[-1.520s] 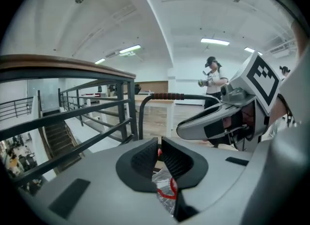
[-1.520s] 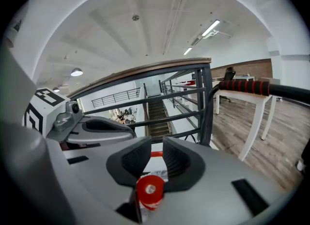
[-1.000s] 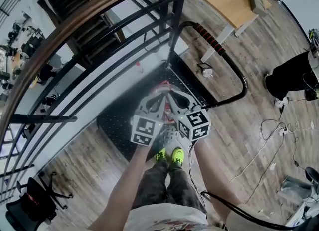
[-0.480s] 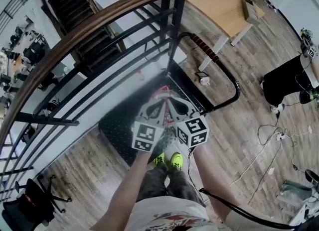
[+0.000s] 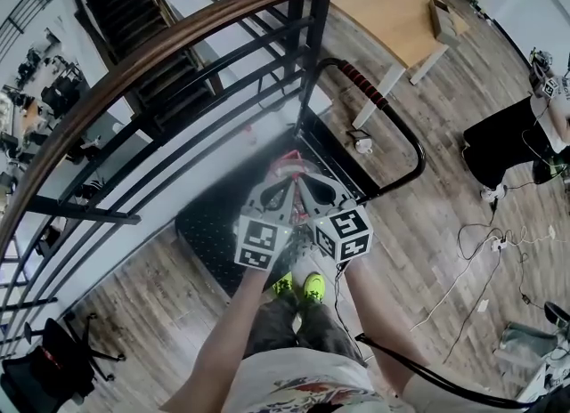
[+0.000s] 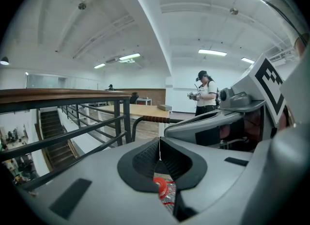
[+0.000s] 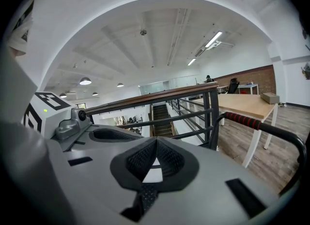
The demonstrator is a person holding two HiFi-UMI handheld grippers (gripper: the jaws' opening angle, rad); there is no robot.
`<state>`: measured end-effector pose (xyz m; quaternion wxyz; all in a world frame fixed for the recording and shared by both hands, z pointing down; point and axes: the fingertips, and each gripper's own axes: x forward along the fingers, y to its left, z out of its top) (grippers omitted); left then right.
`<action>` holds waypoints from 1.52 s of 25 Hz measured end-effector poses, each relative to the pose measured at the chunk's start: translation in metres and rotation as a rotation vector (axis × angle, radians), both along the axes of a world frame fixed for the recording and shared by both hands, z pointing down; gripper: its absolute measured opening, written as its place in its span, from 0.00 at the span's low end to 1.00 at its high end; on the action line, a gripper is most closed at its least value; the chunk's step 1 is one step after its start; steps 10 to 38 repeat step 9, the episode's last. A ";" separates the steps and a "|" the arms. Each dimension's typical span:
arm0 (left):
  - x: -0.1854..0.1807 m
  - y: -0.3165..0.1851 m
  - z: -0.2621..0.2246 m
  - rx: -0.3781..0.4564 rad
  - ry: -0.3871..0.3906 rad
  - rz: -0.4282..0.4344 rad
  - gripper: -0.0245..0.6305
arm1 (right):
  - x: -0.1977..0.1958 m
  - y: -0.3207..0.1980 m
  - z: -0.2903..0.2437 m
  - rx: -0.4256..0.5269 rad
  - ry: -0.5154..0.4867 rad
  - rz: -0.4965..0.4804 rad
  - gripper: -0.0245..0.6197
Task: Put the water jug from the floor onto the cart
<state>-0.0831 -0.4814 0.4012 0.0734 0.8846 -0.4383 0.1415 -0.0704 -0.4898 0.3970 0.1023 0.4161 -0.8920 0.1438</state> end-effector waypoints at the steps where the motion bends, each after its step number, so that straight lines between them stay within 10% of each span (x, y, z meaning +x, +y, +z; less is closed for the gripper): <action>1: 0.000 0.001 -0.002 0.002 0.000 0.000 0.06 | 0.000 0.001 -0.002 0.003 0.001 0.001 0.07; 38: 0.003 0.009 -0.008 0.013 -0.001 -0.001 0.06 | 0.002 0.009 -0.008 0.015 0.005 0.003 0.07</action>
